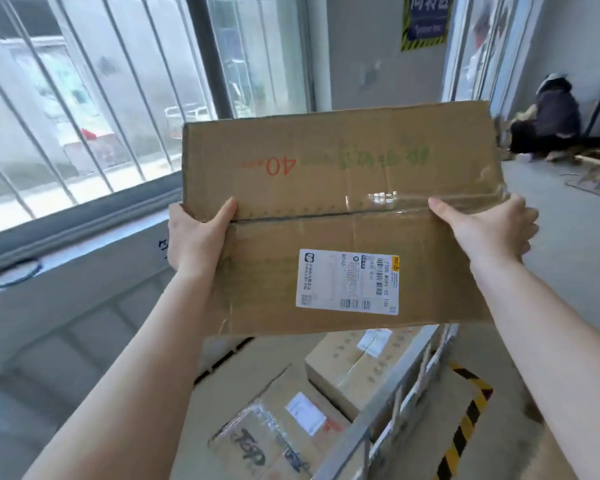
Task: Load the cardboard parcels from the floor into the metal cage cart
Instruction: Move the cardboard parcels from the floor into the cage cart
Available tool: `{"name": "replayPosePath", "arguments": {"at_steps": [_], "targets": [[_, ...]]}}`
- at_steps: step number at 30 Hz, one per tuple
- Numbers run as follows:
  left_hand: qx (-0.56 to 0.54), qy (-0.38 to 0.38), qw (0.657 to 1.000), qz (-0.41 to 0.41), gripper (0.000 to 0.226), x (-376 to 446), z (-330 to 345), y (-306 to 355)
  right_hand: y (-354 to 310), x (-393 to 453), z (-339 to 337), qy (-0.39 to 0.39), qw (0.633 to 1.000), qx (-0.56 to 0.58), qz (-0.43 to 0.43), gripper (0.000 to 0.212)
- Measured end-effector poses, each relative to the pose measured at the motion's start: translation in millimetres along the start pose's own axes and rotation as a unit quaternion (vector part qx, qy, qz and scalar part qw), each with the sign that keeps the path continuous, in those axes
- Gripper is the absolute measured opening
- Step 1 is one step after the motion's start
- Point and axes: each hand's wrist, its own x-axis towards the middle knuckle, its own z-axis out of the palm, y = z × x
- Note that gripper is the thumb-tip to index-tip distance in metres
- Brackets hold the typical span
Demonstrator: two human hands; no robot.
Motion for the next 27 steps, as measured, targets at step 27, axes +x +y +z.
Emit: {"name": "replayPosePath", "arguments": {"at_steps": [27], "targets": [[0.073, 0.135, 0.919, -0.364, 0.074, 168, 267, -316, 120, 199, 521, -0.336, 0.905, -0.228, -0.123, 0.105]]}}
